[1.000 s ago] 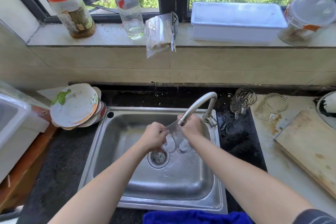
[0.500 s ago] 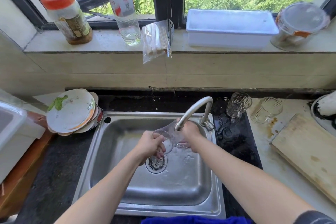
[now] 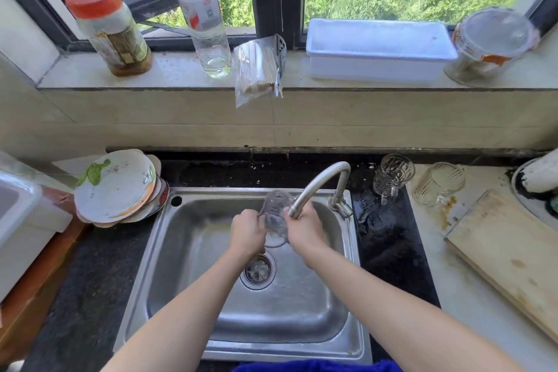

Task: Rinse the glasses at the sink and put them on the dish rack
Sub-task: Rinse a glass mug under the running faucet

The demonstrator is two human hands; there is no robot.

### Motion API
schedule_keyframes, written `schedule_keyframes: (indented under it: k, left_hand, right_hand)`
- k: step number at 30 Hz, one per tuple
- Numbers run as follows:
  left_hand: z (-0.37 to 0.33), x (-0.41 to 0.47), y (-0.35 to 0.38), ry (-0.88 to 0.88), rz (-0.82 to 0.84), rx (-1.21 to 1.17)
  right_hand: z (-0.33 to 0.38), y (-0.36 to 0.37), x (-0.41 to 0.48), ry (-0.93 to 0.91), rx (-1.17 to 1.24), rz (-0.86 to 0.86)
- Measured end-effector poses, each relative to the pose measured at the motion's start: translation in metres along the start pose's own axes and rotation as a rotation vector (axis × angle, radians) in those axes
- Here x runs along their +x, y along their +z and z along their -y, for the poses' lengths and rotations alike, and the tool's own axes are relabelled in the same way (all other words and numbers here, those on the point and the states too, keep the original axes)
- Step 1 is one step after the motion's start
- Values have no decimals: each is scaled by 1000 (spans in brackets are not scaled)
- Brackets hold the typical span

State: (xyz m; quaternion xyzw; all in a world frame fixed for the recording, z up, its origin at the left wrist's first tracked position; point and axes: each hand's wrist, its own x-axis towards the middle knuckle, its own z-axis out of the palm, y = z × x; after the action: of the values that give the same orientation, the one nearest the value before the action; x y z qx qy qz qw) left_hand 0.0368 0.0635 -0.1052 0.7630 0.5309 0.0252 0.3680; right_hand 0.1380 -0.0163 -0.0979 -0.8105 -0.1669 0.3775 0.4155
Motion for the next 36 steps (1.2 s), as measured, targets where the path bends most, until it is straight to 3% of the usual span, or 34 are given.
schedule_keyframes:
  k: [5, 10, 14, 17, 22, 25, 27, 30, 32, 33, 36]
  left_hand:
    - [-2, -7, 5, -65, 35, -99]
    - [-11, -15, 5, -348, 184, -561]
    - [-18, -18, 4, -394, 285, -686]
    - [-14, -13, -3, -384, 269, -681]
    - [-13, -25, -9, -320, 451, -635]
    - [-9, -30, -11, -332, 485, -579]
    - [-7, -28, -15, -249, 401, -428]
    - [-12, -18, -19, 17, 176, -148]
    - [-16, -15, -19, 124, 135, 45]
    - [-13, -13, -18, 109, 159, 22]
    - [-2, -16, -14, -108, 226, -374]
  right_hand:
    - [5, -2, 25, 152, 243, -83]
    - [-6, -6, 7, -74, 75, -81]
    - [-12, -10, 17, -81, -124, -196]
    - [-12, -4, 13, -81, -129, -64]
    - [-1, -24, 23, 245, 211, 45]
    - [-2, -29, 20, 240, 201, 80]
    - [-5, -27, 19, 186, 48, 83]
    - [-9, -19, 22, 188, -79, 74]
    - [-9, -15, 26, 169, -143, 113]
    - [-7, -16, 25, 134, -220, 136]
    - [-4, -20, 22, -4, -282, 147]
